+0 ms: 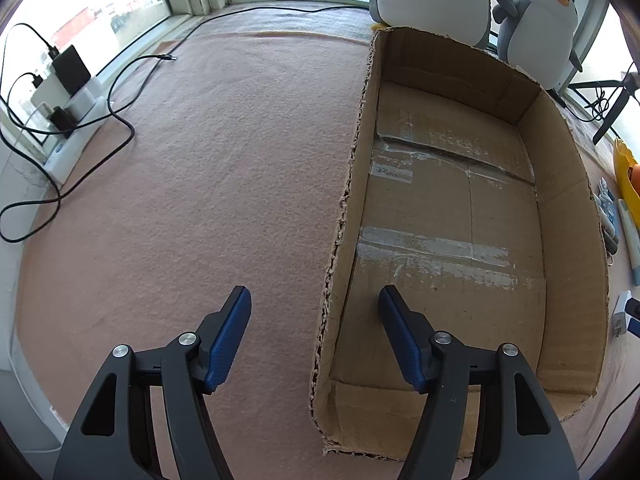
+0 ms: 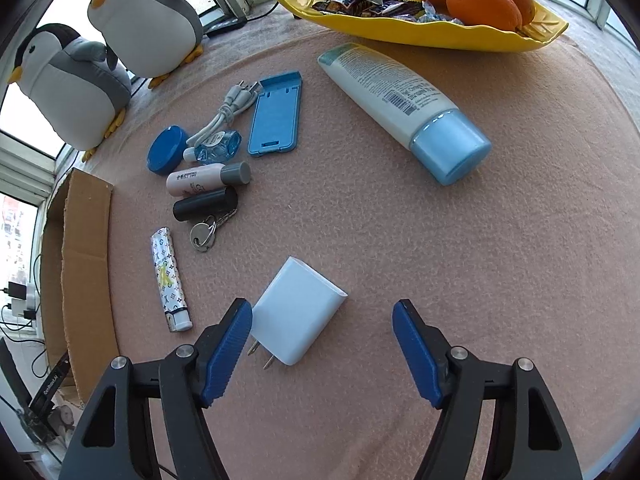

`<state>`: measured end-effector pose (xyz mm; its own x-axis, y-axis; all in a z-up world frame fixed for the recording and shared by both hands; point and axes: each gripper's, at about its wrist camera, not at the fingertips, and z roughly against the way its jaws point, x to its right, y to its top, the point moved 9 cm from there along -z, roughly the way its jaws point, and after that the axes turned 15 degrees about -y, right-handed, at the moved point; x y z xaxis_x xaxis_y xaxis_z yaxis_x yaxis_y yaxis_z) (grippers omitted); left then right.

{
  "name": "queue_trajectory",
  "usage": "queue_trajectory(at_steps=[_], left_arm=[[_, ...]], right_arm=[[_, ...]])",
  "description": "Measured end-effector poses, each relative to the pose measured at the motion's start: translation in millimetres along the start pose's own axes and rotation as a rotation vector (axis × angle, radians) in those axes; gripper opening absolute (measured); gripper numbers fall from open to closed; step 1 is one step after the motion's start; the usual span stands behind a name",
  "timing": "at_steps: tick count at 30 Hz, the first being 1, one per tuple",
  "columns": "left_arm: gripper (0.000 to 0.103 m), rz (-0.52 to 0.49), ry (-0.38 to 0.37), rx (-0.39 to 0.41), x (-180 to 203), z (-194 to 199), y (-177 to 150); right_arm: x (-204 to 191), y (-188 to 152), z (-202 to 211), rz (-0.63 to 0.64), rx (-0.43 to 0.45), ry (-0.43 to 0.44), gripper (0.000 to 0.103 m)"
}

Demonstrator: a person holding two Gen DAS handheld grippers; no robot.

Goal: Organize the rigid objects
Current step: 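Move the right gripper to the white charger and close on it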

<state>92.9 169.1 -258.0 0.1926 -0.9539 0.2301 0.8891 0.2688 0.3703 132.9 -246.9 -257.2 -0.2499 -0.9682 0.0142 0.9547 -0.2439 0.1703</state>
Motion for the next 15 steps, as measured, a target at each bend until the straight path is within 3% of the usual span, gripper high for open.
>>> queue_trajectory(at_steps=[7, 9, 15], left_arm=[[0.066, -0.001, -0.006, 0.0, 2, 0, -1], [0.066, -0.001, -0.007, 0.001, 3, 1, -1], [0.066, 0.001, -0.008, 0.001, 3, 1, -1]], right_arm=[[-14, 7, -4, 0.042, -0.009, -0.023, 0.069], [-18, 9, -8, 0.062, -0.013, -0.038, 0.061], [-26, 13, -11, 0.12, -0.002, -0.076, 0.053]])
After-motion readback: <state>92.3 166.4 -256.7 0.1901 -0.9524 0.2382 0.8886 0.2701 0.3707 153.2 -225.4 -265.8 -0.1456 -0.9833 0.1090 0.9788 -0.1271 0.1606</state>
